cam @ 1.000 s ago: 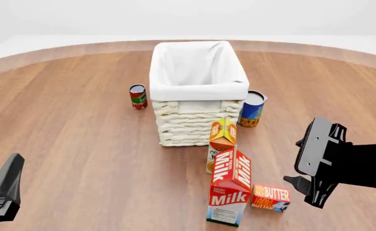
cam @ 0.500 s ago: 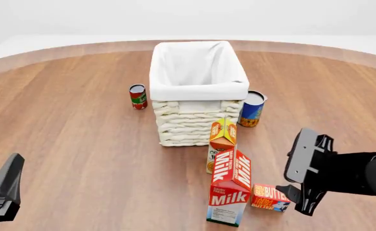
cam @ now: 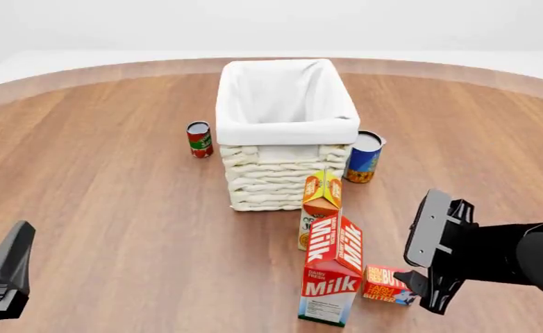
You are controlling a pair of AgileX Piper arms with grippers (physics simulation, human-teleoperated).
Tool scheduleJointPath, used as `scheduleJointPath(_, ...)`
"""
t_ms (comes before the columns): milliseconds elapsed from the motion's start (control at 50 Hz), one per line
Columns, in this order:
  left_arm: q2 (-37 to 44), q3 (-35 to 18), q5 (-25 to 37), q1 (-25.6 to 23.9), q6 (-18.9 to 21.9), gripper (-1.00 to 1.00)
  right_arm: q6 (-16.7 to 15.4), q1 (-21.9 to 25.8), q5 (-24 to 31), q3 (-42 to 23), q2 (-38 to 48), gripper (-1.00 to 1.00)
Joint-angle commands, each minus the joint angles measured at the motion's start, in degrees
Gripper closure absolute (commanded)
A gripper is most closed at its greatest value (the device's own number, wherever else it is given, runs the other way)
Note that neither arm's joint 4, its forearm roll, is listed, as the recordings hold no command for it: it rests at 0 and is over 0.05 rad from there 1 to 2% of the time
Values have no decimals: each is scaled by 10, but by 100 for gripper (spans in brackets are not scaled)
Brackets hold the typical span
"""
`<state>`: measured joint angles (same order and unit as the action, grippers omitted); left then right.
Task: Pick up the butter and put it in the basket.
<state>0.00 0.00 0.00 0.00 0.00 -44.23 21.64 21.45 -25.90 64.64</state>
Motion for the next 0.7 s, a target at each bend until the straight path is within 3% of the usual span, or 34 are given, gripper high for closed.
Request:
scheduleJointPath(20,0,0,0,0,0,-100,3,3,-6,5,4,-100)
scheduleJointPath(140,0,0,0,0,0,-100,0,1,-15,13,12,-100)
scheduleJointPath(340,0,0,0,0,0,-100,-39,-23,-35,50,17,-100)
scheduleJointPath(540,0,0,0,0,0,-100,-56,-36,-42,64,17,-100)
scheduleJointPath(700,0,0,0,0,0,-100,-52,-30,-43,57,21,-100)
